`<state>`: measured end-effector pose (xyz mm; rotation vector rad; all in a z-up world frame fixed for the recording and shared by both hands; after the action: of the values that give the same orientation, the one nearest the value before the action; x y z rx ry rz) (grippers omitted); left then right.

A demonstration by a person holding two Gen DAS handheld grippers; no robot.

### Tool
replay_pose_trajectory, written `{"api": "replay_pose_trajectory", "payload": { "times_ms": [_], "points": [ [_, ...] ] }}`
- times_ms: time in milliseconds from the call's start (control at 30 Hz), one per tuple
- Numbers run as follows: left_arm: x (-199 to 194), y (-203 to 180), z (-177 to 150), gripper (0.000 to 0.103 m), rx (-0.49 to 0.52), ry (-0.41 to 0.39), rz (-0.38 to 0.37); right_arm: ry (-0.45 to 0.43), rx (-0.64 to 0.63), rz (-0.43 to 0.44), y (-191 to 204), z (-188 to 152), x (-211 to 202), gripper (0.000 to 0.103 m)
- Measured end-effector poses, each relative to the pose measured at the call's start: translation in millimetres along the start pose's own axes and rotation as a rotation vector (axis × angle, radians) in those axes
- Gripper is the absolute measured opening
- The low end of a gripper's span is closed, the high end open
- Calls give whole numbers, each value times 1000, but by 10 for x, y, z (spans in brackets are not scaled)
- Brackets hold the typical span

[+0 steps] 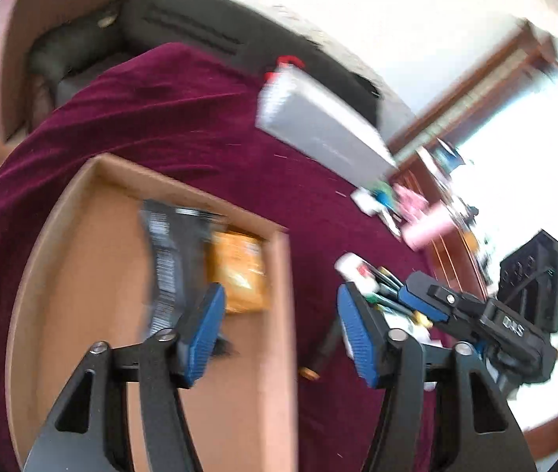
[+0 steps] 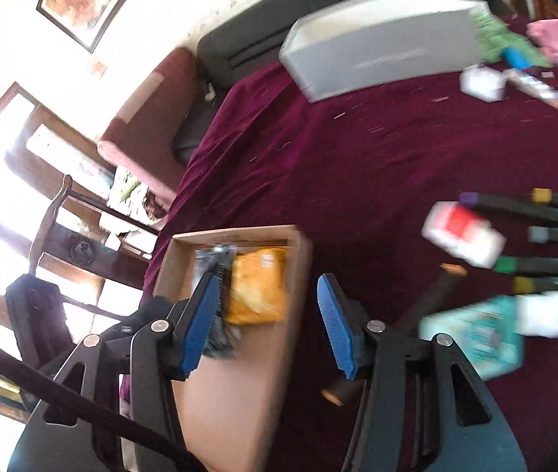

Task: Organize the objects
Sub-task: 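Carry both packets to the cardboard tray and open both tools to drop them, then grasp the black marker with the left tool while the right tool grasps the teal tissue pack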

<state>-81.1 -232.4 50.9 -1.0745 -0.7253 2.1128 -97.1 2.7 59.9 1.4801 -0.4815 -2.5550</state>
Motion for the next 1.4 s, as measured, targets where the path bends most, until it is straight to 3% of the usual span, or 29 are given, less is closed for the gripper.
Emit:
{"api": "replay_pose_trajectory", "payload": {
  "times_ms": [133, 267, 333, 467, 533, 700, 767, 900, 933, 967, 1033, 1233, 1400],
  "points": [
    [349, -602, -308, 60, 185, 104, -8, -79, 56, -78, -688, -159, -497, 58],
    [962, -953, -742, 60, 333, 251, 83, -101, 136, -129, -1334, -342, -787, 59],
    [1190, -1022, -840, 60, 366, 268, 124, -108, 190, -130, -1631, -458, -888, 59],
    [1478, -1094, -881, 60, 555, 236, 298, -129, 251, -128, -2080, -600, -1021, 59],
    [1581, -1038, -890, 60, 614, 272, 388, -137, 272, -125, -2249, -667, -1048, 59],
    [1626, -823, -944, 59, 624, 376, 458, -141, 298, -97, -2490, -772, -1039, 59],
    [1749, -751, -986, 51, 613, 436, 466, -140, 303, -83, -2526, -772, -995, 61],
    [1868, -757, -936, 47, 582, 441, 428, -124, 296, -51, -2498, -791, -911, 61],
    [1906, -775, -931, 39, 581, 439, 413, -118, 291, -46, -2472, -807, -896, 61],
    [1935, -798, -942, 21, 578, 441, 393, -111, 286, -41, -2432, -815, -871, 61],
    [1937, -858, -1012, 13, 560, 449, 352, -104, 273, -32, -2357, -835, -841, 61],
    [1527, -894, -1204, 11, 471, 402, 230, -73, 207, -35, -2038, -846, -738, 64],
    [1192, -912, -1401, 11, 443, 370, 210, 5, 197, -1, -1774, -857, -454, 64]
  ]
}}
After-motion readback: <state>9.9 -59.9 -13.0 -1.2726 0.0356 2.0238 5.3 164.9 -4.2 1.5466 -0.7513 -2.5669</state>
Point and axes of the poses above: each gripper's, at about its wrist camera, not at the fingertips, and x roughly the way its jaws point, y to its left, z to its top, the point moved 3 cm from there along x, roughly the way its jaws point, and after that the axes turned 15 degrees about -z, right-handed, at the moved point
